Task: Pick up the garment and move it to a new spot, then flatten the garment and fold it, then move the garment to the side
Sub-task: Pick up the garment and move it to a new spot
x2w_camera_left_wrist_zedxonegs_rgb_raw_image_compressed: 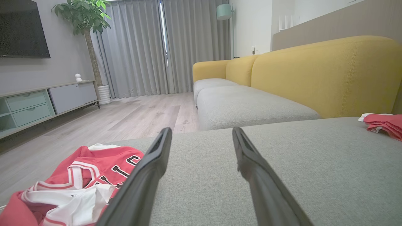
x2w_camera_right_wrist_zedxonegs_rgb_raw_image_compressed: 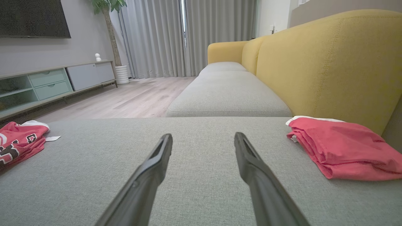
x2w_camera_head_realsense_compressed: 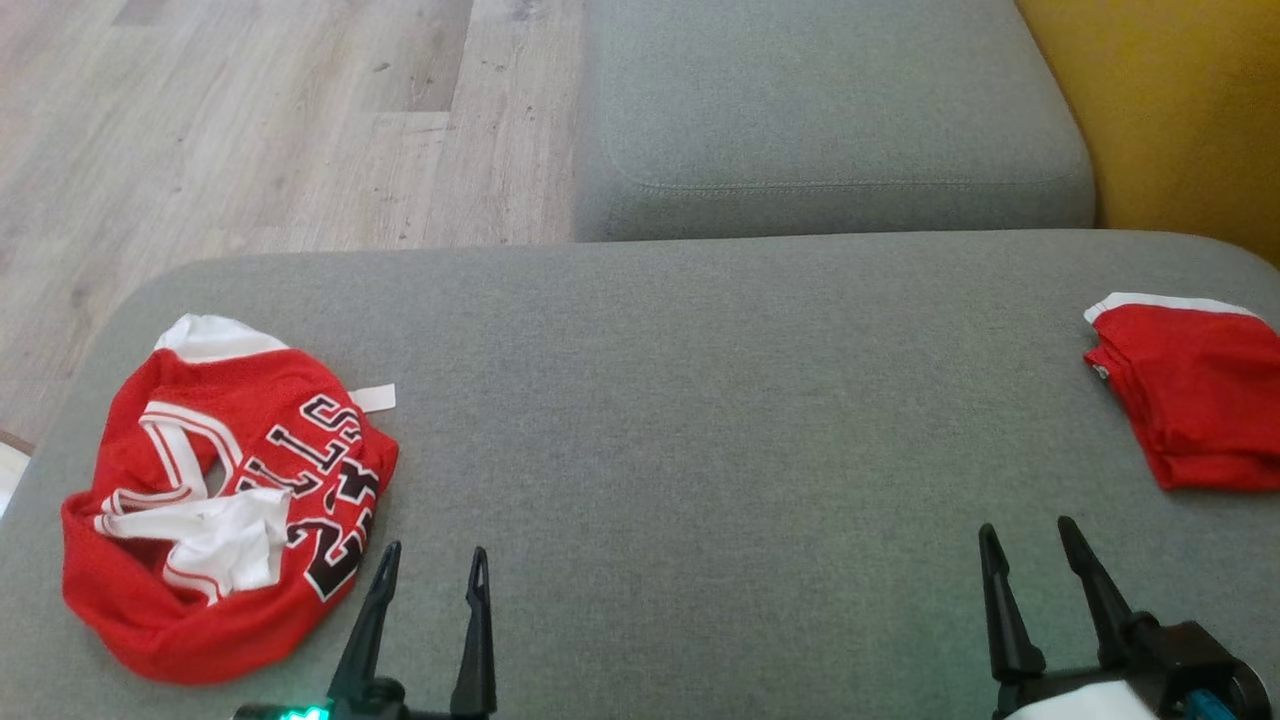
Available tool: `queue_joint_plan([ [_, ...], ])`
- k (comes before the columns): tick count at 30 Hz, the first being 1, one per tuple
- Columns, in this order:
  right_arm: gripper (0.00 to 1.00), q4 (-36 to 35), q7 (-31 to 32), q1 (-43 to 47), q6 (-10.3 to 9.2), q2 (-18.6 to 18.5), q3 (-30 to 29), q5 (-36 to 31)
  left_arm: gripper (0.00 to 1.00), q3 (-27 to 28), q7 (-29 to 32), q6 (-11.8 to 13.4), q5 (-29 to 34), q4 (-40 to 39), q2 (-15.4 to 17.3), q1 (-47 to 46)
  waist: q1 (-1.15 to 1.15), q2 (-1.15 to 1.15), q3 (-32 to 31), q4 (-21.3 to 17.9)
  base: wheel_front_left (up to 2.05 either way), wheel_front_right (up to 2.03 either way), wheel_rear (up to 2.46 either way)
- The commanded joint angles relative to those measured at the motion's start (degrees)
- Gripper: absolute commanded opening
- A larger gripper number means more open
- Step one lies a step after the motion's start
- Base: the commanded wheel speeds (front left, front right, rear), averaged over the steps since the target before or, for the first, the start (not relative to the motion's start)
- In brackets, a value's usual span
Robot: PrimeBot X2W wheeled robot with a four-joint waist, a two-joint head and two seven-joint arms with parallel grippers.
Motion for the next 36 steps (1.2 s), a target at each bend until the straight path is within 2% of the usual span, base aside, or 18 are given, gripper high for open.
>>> queue_joint_plan([
  [1, 1.0, -1.8, -0.6, -1.9, 0.37, -0.5, 1.2, 0.1, 1.0, 2.3, -0.3, -0.1, 0.6, -1.6, -0.5, -1.6, 0.0, 0.0, 0.0, 0.1, 0.0, 0.0, 0.0],
  [6, 1.0, -1.6, -0.6, -1.8, 0.37, -0.4, 1.0, 0.3, 1.0, 2.6, -0.3, 0.6, 1.2, -1.5, -0.6, -1.7, 0.0, 0.0, 0.0, 0.5, 0.0, 0.0, 0.0],
  [10, 1.0, -1.8, -0.6, -1.3, 0.37, -0.3, 0.7, 0.7, 1.0, 3.2, -0.3, 1.3, 1.1, -1.0, -0.6, -2.1, 0.0, 0.0, 0.1, 2.3, 0.0, 0.0, 0.0],
  [26, 1.0, -2.3, -0.6, -2.9, 0.37, -0.1, 2.2, 1.4, 1.0, 4.6, -0.3, 2.4, 2.1, -1.7, 1.5, -3.5, 0.0, 0.0, 3.6, 19.2, 0.0, 0.0, 0.0],
  [31, 1.0, -2.0, -0.6, -3.4, 0.37, -0.1, 2.5, 1.6, 1.0, 5.5, -0.3, 2.8, 1.5, -2.1, 1.5, -3.4, 0.0, 0.0, 4.3, 22.5, 0.0, 0.0, 0.0],
  [36, 1.0, -2.2, -0.6, -3.4, 0.37, -0.1, 2.6, 0.7, 1.0, 6.6, -0.3, 2.7, 0.5, -2.6, 1.5, -4.3, 0.0, 0.0, 5.3, 24.0, 0.0, 0.0, 0.0],
])
